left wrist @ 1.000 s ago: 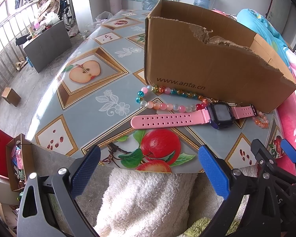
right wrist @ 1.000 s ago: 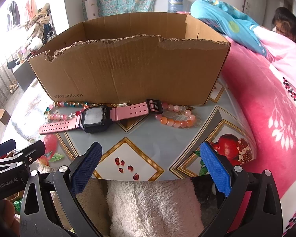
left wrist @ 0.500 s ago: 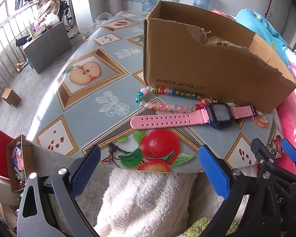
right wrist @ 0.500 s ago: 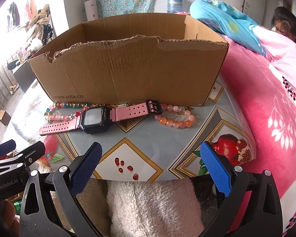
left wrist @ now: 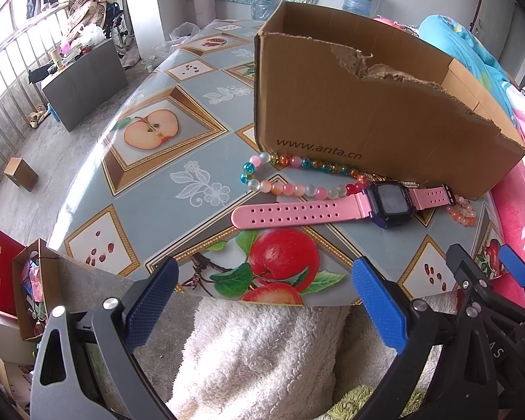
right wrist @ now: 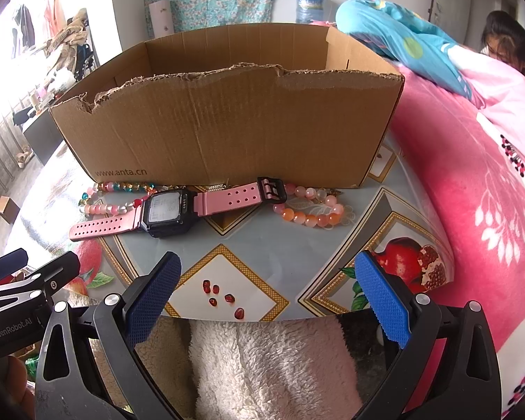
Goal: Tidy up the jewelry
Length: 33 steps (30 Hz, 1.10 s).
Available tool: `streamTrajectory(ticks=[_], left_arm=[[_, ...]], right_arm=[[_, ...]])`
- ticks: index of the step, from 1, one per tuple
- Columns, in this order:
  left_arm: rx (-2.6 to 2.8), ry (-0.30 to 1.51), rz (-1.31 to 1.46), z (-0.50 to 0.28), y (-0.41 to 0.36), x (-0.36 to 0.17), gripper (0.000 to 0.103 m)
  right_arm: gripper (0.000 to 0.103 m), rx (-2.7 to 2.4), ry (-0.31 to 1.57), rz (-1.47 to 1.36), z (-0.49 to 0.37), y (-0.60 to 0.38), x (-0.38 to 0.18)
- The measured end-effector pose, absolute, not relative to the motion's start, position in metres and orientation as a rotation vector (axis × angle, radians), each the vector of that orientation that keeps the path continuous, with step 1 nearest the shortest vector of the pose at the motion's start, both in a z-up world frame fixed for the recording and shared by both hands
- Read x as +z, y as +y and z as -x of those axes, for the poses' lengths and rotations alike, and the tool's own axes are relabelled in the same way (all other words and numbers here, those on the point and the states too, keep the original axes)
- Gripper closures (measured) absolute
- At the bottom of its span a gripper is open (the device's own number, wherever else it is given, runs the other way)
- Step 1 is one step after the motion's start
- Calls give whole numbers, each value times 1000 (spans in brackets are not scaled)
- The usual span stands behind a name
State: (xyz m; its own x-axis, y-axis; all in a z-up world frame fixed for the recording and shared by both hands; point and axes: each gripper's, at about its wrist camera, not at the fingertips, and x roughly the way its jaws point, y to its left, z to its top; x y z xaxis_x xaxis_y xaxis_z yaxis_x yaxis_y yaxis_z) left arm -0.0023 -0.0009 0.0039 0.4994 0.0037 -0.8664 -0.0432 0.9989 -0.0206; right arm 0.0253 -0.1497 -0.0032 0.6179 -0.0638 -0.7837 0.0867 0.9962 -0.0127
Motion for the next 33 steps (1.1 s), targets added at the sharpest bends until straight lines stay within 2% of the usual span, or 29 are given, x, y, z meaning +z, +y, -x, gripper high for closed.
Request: streamTrajectory(ticks=[23,31,33], left_arm=[[28,1049,9,3,-6,-1,6],[-79,985,53,3,16,-5,6],[-134,940,95,5,24,0,6]], right_arm=[[7,-66,890,-50,-33,-166,-7],[7,36,785,-38,-34,-174,2],[12,98,751,-26,-34,-171,5]])
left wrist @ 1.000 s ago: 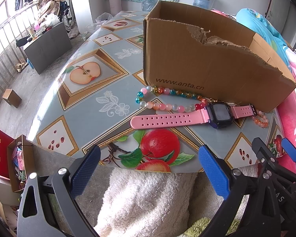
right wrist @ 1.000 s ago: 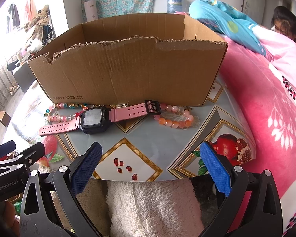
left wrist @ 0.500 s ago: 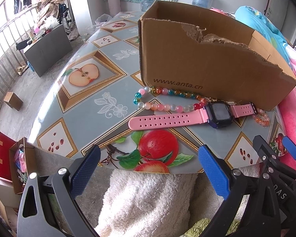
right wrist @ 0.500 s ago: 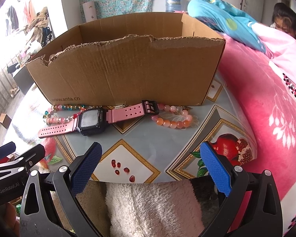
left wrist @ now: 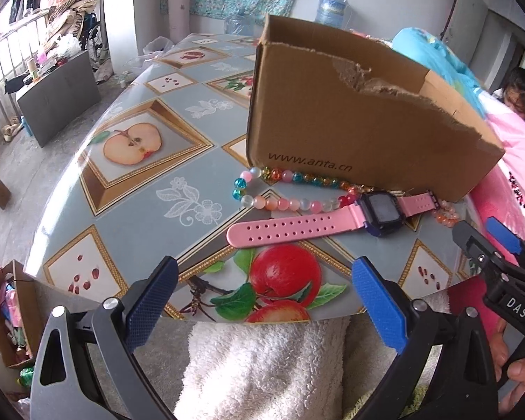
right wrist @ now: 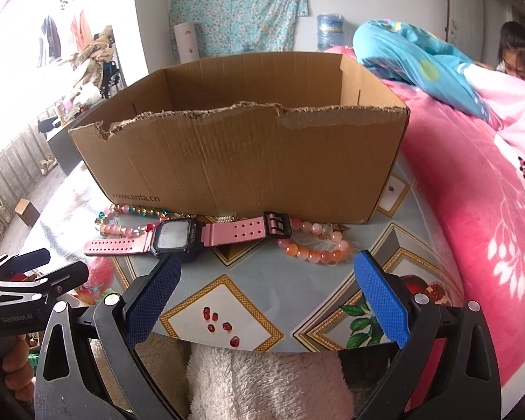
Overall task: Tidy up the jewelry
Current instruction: 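Reach the right tool to the pink smartwatch and grasp its face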
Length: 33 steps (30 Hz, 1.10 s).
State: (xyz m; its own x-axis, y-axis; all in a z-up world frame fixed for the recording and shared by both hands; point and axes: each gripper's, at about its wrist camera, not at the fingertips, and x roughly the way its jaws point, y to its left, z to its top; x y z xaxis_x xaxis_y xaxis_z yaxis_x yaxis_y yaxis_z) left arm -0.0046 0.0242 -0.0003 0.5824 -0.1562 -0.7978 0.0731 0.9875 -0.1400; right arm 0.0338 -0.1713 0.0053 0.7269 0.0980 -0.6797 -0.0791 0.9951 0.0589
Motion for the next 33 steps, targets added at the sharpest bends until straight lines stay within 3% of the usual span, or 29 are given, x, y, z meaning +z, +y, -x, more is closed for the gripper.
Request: streamTrajectory(ticks=[5,15,18,23,33], left_arm=[[-183,913,118,-1,31,6,6],[-213,898,186,-10,38,-4,6],[-237,902,217,-13,40,-7,15],[-273,948,285,-25,42,-18,37],[-321,937,389,-28,48,-22,38]], right_arm=[[22,292,724,7,-43,-157,7],[51,433,828,18,-78,-126,-13],[57,431,862,16,-84,-123,-21],[58,433,853,40,-82,-120,-22],[59,443,879,-9,-87,-131,-24]])
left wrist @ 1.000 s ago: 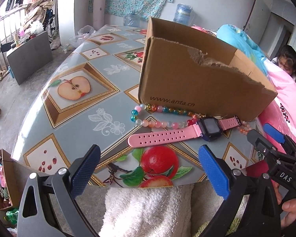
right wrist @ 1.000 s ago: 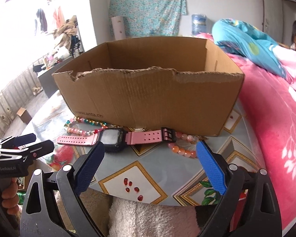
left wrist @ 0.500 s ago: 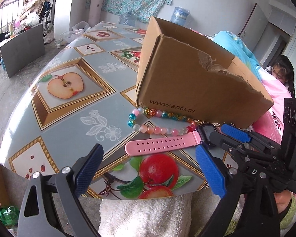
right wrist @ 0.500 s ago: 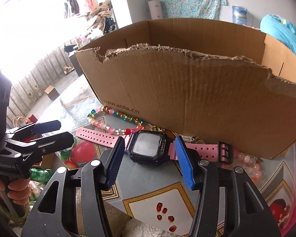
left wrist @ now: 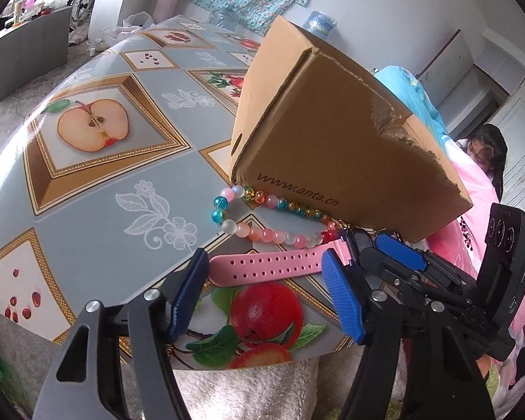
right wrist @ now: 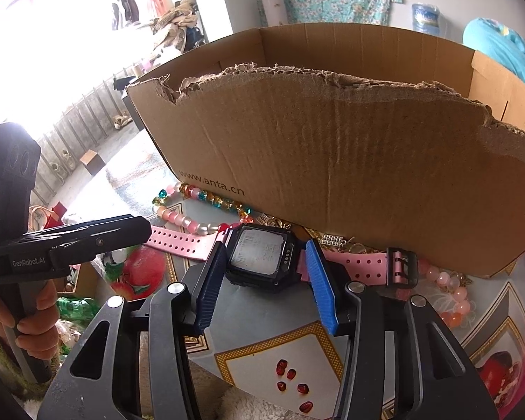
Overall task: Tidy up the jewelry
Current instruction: 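Reach the right tool to the pink smartwatch and grasp its face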
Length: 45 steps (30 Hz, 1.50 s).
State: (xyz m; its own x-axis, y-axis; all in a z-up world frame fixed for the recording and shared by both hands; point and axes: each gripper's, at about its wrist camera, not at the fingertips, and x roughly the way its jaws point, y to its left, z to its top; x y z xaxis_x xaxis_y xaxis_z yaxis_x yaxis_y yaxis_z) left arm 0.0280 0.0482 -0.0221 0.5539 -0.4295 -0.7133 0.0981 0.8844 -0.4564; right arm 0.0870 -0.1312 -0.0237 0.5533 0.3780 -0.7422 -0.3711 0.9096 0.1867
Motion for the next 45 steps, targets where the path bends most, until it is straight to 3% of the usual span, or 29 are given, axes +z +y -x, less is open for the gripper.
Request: streamTrajectory(ticks=[16,25,29,35,43,45], left_arm=[[-461,951,714,-22,76,-34,39],[-430,929,565,-15,67,-27,39],[-420,930,547,-14,70,-28,39],[-421,916,498,-11,67,-27,39],[-357,872,419,-2,73,-23,39],[-338,851,384,1,75,-19,39]], right_arm=[[59,465,908,-69,-83,-141,-24],[59,464,933,-33,-81,-133,-20],[59,483,911,60,-73,-126,-16],[46,521,821,354,-64,-102,-11],[46,654,889,579,-81,-89,-30],[52,680,928,578,-88,-91,-29]])
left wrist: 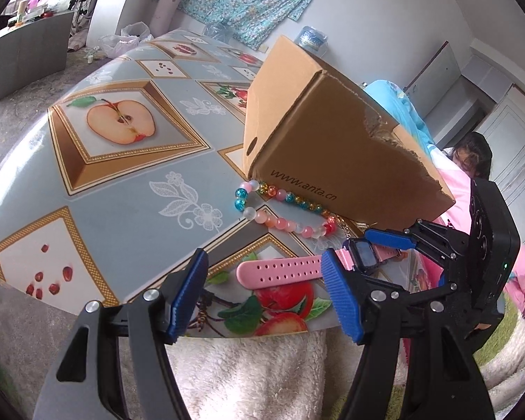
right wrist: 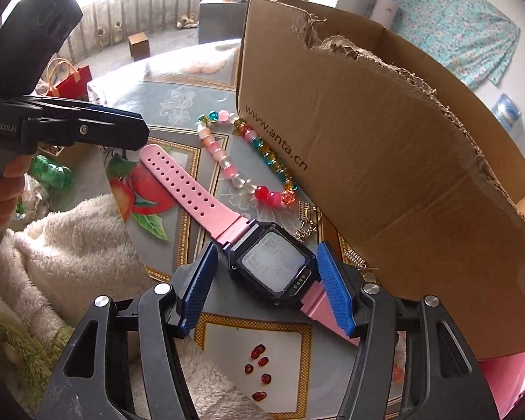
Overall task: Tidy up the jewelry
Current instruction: 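Reach the right tool to the pink smartwatch and grasp its face, then grasp the pink strap with the left tool while the right tool holds the watch face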
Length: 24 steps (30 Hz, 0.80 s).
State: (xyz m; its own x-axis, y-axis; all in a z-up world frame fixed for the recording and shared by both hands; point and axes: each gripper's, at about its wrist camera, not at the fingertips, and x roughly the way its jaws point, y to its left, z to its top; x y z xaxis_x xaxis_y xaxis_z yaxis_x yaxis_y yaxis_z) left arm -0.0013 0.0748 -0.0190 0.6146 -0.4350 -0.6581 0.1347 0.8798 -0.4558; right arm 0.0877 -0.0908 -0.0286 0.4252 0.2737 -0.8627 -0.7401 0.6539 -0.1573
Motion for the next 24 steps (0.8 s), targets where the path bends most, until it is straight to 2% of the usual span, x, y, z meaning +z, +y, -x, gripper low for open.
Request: streamTrajectory(ticks=[9,15,18,20,23,24], left_arm=[[-380,731,-36,22,24,-1,38],[-365,686,-355,25,-26,-20,39],[-364,689,-406,18,-36,-27,55],[-368,712,-388,10,-34,-31,73],[-379,728,-350,0,-30,-32,88],[-388,731,-333,-2,-28,-30,90]], right_arm=[[52,771,1132,452,-127,-95,-17],[52,816,1242,353,-148,-100,-15],[52,826,1252,343,-149,-101,-13],[52,828,1244,340,-150,-104,-13],[55,826,1227,314,-147,-112,-18],[55,823,1219,318,-144,-113,-18]])
